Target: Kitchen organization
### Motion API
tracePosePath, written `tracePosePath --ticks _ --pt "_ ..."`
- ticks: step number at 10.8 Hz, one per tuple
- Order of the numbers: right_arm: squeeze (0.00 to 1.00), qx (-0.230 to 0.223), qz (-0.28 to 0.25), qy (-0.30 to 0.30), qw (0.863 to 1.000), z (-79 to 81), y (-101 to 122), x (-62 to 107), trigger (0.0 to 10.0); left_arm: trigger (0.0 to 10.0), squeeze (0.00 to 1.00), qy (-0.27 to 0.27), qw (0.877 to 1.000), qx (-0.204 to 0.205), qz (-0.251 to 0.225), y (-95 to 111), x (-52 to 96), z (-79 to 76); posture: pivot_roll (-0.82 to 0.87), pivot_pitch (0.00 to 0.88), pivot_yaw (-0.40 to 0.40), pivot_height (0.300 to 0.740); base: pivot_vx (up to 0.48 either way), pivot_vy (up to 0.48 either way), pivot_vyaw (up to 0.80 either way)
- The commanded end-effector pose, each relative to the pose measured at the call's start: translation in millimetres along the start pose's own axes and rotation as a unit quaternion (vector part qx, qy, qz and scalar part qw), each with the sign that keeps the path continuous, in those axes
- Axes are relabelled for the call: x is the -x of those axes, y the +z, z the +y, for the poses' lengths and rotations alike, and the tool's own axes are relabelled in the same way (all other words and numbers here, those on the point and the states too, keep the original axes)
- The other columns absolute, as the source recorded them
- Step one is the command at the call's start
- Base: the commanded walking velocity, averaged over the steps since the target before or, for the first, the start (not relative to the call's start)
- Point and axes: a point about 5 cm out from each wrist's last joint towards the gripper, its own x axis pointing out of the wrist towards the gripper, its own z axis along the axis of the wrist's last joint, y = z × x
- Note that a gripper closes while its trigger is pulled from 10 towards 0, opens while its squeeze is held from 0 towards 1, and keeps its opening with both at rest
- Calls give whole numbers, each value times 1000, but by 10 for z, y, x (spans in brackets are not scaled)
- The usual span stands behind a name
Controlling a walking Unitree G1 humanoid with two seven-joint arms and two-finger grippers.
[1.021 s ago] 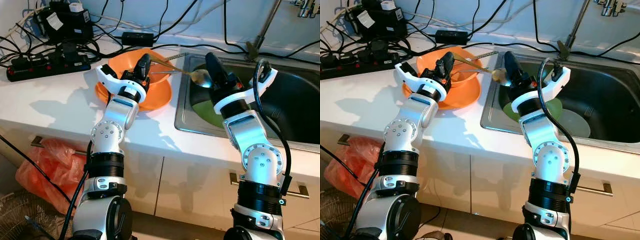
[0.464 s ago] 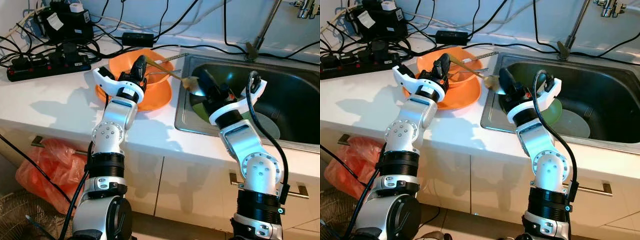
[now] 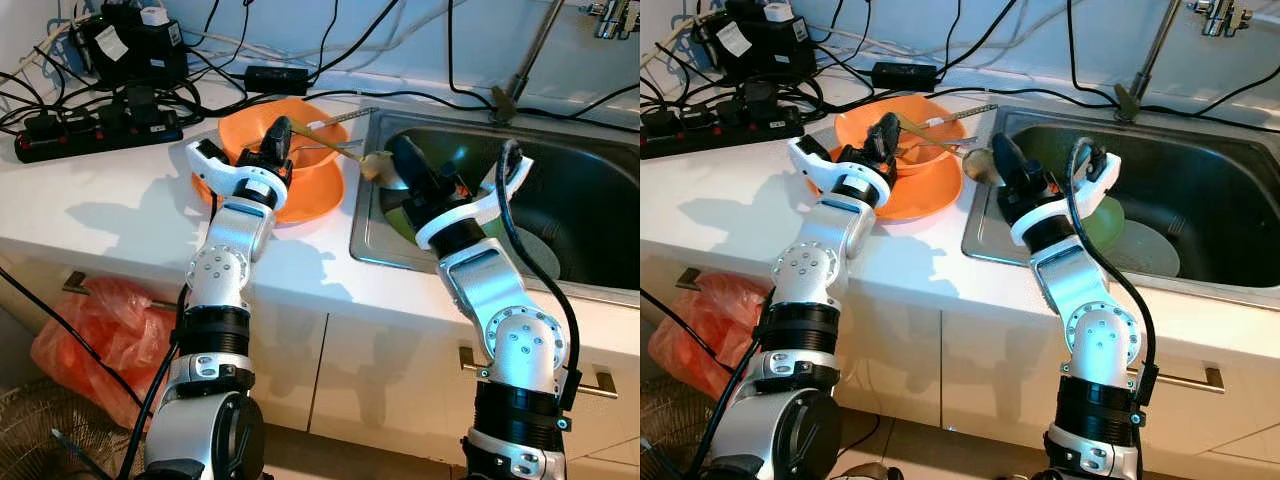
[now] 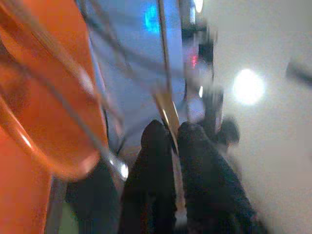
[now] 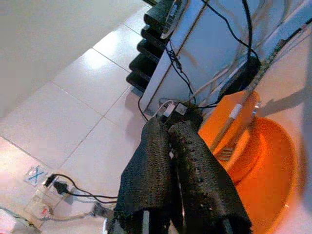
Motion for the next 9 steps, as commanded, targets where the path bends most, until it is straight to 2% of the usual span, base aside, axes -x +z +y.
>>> tracePosePath --ticks 1,2,3,5,6,9 --pt "0 -1 -6 -24 1000 -49 22 -13 0 10000 1000 -22 996 11 87 -579 22 -44 -6 0 -26 740 0 0 0" --pt "0 0 -15 -27 1000 -53 57 -27 0 10000 1000 -29 990 -35 134 -693 59 -29 -6 0 -26 740 0 0 0" --pt "0 1 -29 -29 999 -48 112 -51 0 10000 1000 -30 984 -56 166 -757 87 -9 -7 0 -23 740 0 0 0" --pt "0 -1 -45 -29 999 -47 167 -85 0 10000 1000 -66 978 -71 184 -793 125 -74 -2 0 -21 740 0 0 0" --pt "0 -4 -57 -30 998 -51 203 -111 0 10000 1000 -90 971 -104 193 -790 147 -121 2 0 -19 740 0 0 0" --pt "0 4 -109 -28 994 -50 438 -165 0 10000 1000 -111 962 -151 199 -709 218 -138 6 0 -21 740 0 0 0"
